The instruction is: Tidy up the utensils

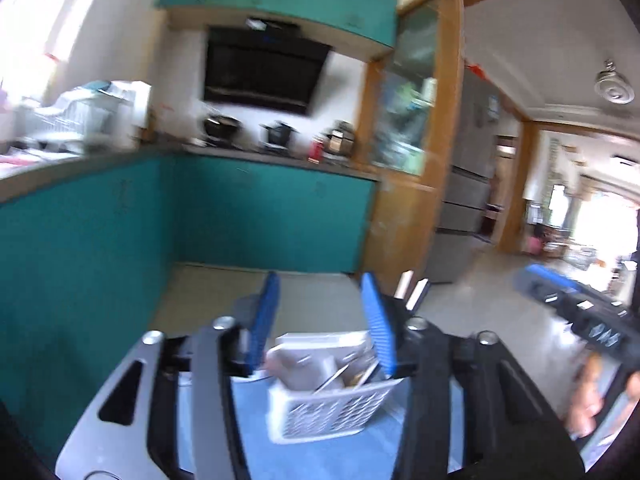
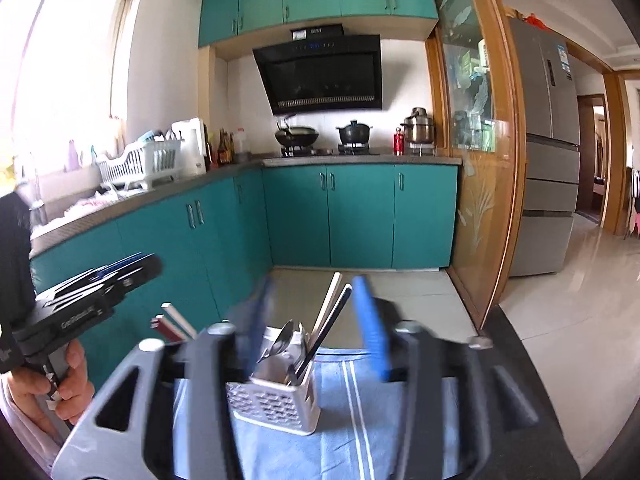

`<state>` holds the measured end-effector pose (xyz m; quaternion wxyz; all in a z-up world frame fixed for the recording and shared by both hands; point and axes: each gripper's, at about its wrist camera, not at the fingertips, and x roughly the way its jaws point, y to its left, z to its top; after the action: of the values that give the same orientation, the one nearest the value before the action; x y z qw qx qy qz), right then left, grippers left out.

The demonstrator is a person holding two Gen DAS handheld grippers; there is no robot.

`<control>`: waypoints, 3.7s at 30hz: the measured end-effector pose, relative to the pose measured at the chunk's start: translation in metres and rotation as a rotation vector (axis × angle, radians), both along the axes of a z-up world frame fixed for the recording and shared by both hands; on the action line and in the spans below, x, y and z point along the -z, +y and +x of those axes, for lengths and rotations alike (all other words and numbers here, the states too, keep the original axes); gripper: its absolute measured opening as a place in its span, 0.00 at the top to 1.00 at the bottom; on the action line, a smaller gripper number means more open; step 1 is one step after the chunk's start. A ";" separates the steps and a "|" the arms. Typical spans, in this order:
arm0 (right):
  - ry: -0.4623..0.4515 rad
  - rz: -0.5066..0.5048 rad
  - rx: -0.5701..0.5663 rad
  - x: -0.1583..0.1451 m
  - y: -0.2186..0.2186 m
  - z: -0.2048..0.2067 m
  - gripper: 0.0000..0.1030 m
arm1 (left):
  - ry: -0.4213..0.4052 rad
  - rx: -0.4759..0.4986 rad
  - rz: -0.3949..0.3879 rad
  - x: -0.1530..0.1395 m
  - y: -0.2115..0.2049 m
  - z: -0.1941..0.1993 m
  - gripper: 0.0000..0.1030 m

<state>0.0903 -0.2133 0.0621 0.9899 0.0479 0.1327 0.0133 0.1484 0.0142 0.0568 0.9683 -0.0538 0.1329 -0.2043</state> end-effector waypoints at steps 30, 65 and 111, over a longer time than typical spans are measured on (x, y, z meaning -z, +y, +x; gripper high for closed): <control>0.190 -0.056 0.076 0.103 0.059 -0.101 0.03 | -0.036 -0.441 0.308 0.047 -0.019 -0.162 0.04; 0.121 -0.074 0.118 0.097 0.061 -0.126 0.03 | -0.025 -0.412 0.321 0.051 -0.030 -0.176 0.04; 0.122 -0.070 0.133 0.102 0.051 -0.131 0.03 | -0.009 -0.371 0.337 0.055 -0.039 -0.175 0.04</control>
<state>-0.0405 -0.1626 -0.0396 0.9798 0.0230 0.1895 -0.0602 -0.0271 -0.0250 0.0014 0.9851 0.0861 0.1486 0.0015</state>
